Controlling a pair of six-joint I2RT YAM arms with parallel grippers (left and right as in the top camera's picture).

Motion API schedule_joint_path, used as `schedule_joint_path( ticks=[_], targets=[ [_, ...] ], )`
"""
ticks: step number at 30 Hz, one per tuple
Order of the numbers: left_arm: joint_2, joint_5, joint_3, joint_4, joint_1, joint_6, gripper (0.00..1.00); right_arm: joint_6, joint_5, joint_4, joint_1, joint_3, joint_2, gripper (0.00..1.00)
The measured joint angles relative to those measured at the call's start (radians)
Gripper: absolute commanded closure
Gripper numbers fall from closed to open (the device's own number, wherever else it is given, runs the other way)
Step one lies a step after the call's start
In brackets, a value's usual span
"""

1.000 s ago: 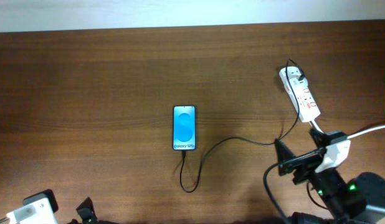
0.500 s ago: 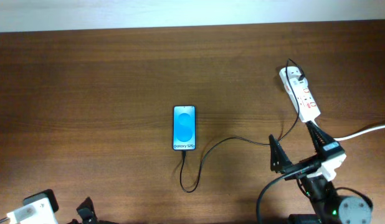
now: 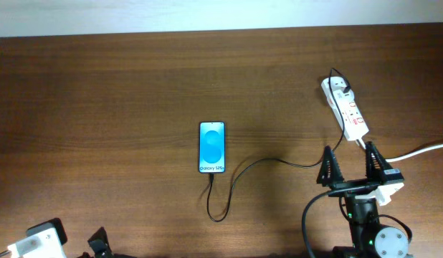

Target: Plug charger to phone and switch on socket

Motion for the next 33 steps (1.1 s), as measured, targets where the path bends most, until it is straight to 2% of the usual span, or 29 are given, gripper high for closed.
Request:
schedule_joint_path(
  ticks=[13, 20, 33],
  targets=[
    [0.000, 0.000, 0.000, 0.000, 0.000, 0.000, 0.01, 0.002, 0.015, 0.003, -0.036, -0.082, 0.000, 0.02],
    [0.000, 0.000, 0.000, 0.000, 0.000, 0.000, 0.01, 0.002, 0.018, -0.224, -0.040, -0.084, -0.002, 0.02],
    [0.000, 0.000, 0.000, 0.000, 0.000, 0.000, 0.01, -0.113, 0.018, -0.225, -0.040, -0.084, -0.002, 0.02]
  ],
)
